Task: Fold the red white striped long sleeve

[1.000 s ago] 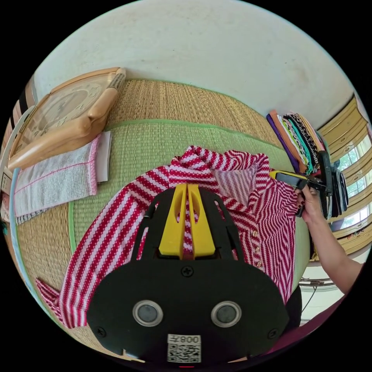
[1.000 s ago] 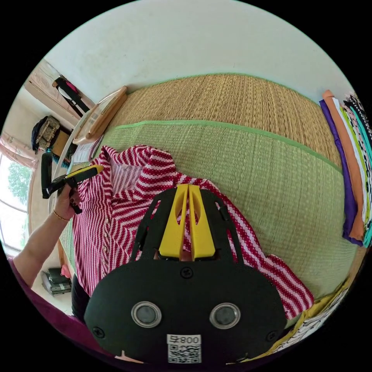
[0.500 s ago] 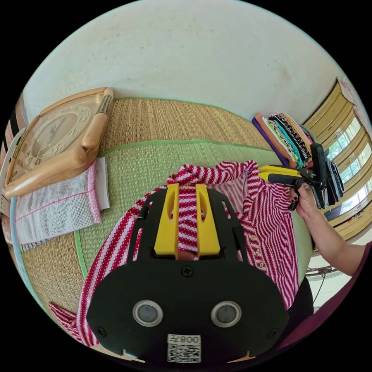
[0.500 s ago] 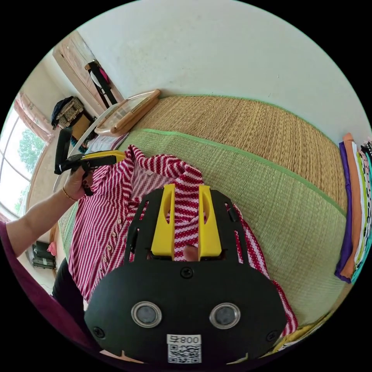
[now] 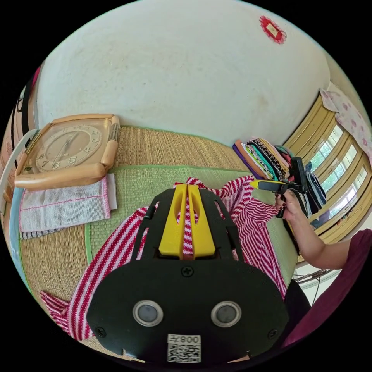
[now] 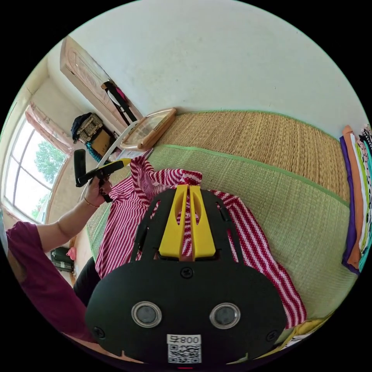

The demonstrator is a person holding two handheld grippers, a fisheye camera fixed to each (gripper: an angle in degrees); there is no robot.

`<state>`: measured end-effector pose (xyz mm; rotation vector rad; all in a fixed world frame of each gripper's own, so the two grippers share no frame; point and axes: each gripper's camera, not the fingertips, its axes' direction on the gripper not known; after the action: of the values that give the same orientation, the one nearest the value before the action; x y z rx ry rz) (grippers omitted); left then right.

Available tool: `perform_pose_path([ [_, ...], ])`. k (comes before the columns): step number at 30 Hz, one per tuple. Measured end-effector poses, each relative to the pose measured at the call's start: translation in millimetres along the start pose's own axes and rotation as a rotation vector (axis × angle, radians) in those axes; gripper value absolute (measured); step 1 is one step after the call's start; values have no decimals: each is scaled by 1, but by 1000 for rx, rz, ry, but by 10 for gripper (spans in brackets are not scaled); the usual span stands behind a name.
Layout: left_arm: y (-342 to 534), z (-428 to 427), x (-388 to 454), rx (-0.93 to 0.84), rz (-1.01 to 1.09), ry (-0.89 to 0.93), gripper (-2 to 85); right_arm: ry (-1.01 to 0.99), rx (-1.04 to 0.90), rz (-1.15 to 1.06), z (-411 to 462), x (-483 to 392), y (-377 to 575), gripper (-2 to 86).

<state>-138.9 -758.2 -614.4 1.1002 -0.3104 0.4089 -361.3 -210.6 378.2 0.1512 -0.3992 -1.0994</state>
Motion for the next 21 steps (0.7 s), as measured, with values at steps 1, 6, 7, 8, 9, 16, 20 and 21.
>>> perform_pose_path([
  [1,-2,3,0,-11,-5,-17,3,-5,-12,31,8,8,-6,8],
  [6,-3,32,-1,-134,-77,-107,3,64,-91,114,40,22,-14,15],
  [7,-1,27,1,-119,-78,-90,3,69,-61,110,33,19,-7,15],
  [8,5,16,4,-82,-75,-63,3,74,-37,106,27,16,-2,14],
  [9,12,3,8,-52,-63,-57,3,93,12,96,13,10,10,12],
  [16,28,6,8,-207,-76,-127,2,175,-64,77,32,6,36,1],
  [20,26,-30,19,-180,-97,-110,2,176,-73,92,17,0,34,1],
  [21,30,-47,25,-166,-91,-103,3,192,-68,90,6,-6,38,1],
])
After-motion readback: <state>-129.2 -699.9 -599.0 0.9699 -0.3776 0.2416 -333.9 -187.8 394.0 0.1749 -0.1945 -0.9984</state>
